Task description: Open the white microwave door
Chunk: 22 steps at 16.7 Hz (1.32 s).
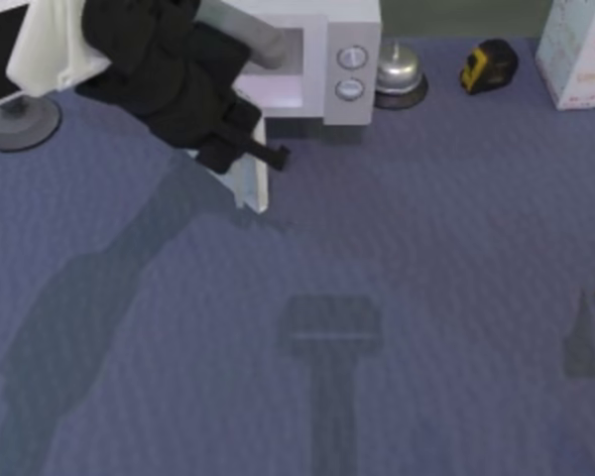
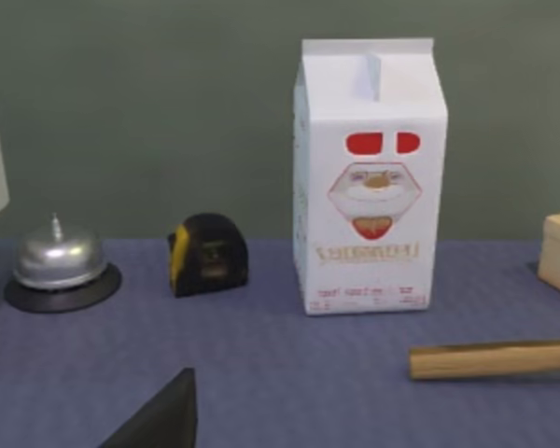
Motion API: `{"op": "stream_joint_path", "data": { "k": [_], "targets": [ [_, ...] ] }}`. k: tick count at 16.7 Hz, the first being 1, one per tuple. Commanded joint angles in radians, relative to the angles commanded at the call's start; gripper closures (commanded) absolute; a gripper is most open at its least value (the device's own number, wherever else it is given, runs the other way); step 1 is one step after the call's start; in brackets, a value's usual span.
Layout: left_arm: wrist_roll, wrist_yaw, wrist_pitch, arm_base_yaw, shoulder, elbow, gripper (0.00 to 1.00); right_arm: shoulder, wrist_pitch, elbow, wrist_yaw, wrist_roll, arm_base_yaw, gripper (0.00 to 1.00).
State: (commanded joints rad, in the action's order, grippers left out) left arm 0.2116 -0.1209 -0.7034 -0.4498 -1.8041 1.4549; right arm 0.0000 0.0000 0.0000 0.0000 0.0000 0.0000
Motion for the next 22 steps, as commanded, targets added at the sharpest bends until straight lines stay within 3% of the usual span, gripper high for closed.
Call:
{"op": "stream_joint_path", "data": {
  "k": [18, 22],
  "targets": [
    [0.000, 0.000, 0.000, 0.000, 0.000, 0.000, 1.00, 0.000, 0.000, 0.000, 0.000, 0.000, 0.000, 0.00],
    [0.030, -0.022, -0.005, 0.009, 0.008, -0.013, 1.00, 0.000, 0.000, 0.000, 0.000, 0.000, 0.000, 0.00]
  ]
}}
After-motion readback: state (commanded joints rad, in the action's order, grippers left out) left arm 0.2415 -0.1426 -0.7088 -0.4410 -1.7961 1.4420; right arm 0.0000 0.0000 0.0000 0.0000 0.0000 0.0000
